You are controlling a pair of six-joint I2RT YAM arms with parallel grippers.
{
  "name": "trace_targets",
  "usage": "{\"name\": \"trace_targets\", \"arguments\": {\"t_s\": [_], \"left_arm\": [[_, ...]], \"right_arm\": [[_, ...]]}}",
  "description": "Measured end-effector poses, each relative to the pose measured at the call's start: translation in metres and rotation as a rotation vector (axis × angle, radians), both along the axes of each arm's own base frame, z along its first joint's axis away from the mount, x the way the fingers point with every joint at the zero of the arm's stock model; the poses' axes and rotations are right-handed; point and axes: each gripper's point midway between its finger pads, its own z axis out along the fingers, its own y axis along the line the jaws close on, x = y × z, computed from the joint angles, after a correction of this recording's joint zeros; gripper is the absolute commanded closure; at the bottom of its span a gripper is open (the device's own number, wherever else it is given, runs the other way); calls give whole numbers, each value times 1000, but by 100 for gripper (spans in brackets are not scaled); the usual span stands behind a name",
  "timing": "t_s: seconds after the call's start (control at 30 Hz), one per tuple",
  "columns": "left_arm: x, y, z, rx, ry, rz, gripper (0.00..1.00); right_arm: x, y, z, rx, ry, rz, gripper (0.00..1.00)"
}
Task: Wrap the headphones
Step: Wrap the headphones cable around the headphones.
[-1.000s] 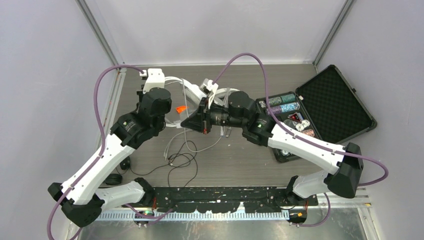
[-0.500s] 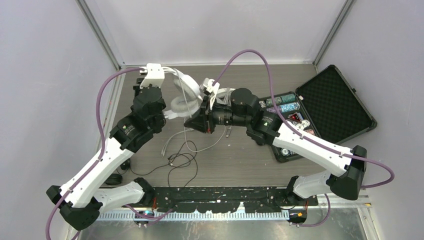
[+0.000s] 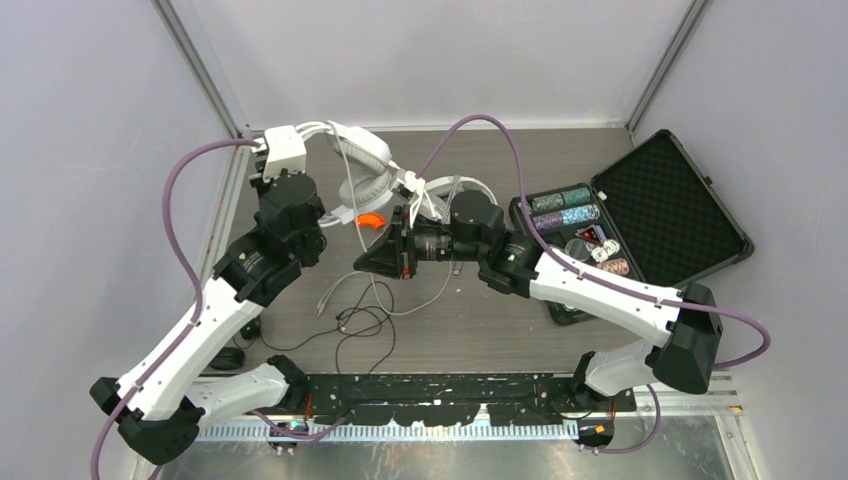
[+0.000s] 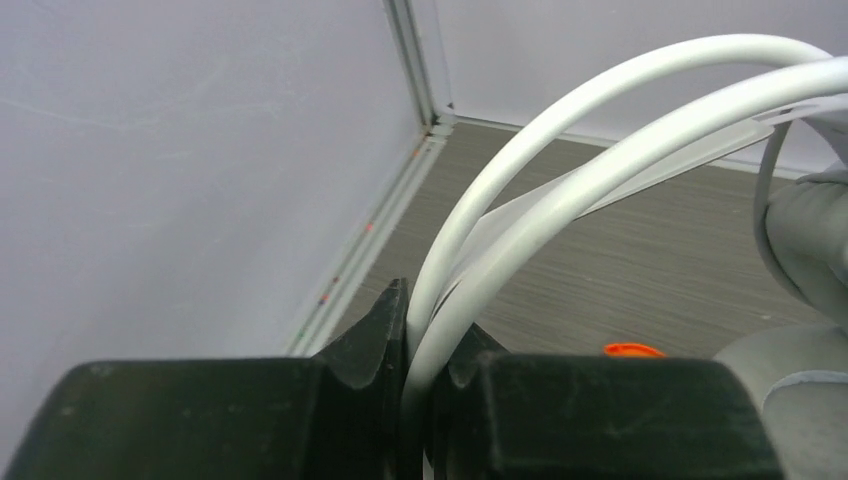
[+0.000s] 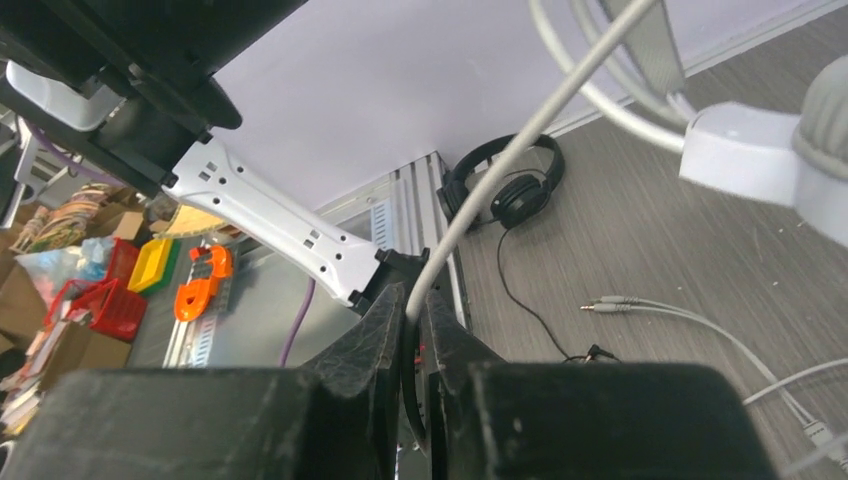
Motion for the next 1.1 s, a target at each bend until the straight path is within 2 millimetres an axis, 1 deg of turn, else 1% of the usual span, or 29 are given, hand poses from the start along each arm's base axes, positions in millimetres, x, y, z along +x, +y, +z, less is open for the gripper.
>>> {"name": "trace_targets", "arguments": {"t_s": [0.2, 0.27, 0.47, 0.63, 0.77, 0.87, 0.97, 1.03, 1.1], "left_arm": [[-6, -10, -13, -179, -25, -75, 100], [-6, -15, -16, -223, -22, -99, 100], [-8, -29, -17, -334, -19, -160, 100], [-12, -35, -7, -388, -15, -206, 100], [-16, -38, 10, -451, -45, -238, 100], [-19, -40, 20, -490, -61, -262, 100], [-23, -42, 23, -510, -53, -279, 100], [-25, -42, 22, -511, -42, -287, 100], [-28, -41, 21, -513, -30, -290, 100]], "right_arm": [[6, 8, 2, 35, -80, -60, 88], [8, 10, -1, 40, -118, -85, 88], [16, 17, -29, -15, -267, -176, 88], [29, 14, -53, -56, -428, -235, 82], [30, 12, -75, -96, -546, -226, 79], [35, 13, -89, -111, -635, -225, 73], [39, 15, -100, -124, -695, -222, 67], [43, 18, -103, -124, -726, -228, 62], [45, 22, -104, -109, -754, -234, 58]]}}
